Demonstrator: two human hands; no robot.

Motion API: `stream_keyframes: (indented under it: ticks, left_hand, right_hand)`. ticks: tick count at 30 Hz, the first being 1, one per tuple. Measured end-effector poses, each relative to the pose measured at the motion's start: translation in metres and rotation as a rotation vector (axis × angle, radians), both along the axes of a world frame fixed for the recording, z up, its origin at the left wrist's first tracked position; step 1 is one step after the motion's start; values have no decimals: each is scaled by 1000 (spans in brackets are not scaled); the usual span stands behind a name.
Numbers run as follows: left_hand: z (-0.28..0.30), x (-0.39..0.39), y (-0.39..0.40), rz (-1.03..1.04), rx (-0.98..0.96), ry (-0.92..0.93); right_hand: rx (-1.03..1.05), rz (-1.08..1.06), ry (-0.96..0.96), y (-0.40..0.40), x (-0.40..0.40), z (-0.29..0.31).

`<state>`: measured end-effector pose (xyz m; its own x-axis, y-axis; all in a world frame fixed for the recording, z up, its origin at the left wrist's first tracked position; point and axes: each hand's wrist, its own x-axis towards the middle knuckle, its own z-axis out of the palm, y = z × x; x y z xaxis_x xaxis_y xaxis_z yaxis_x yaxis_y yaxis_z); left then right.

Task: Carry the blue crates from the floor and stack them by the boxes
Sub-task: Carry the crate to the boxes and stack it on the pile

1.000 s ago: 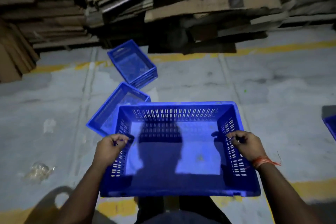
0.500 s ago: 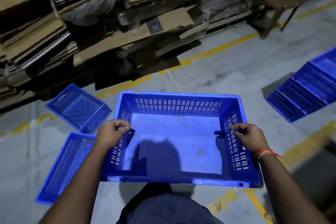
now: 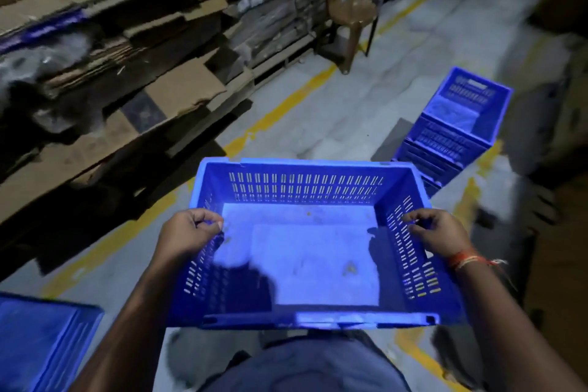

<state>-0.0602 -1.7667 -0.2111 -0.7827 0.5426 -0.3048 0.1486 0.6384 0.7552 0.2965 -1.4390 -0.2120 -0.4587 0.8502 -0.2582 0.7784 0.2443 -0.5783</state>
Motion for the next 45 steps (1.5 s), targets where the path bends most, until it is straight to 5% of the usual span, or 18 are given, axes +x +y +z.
stream_keyframes:
  ticks: [26, 33, 45]
  left_hand:
    - [11, -325, 517, -313, -30, 66]
    - [22, -423, 656, -452, 121, -3]
    - [40, -509, 922, -782, 91, 191]
  right_hand:
    - [-39, -338, 120, 390, -236, -7]
    - [16, -503, 159, 467, -321, -1]
    - [71, -744, 191, 582, -371, -5]
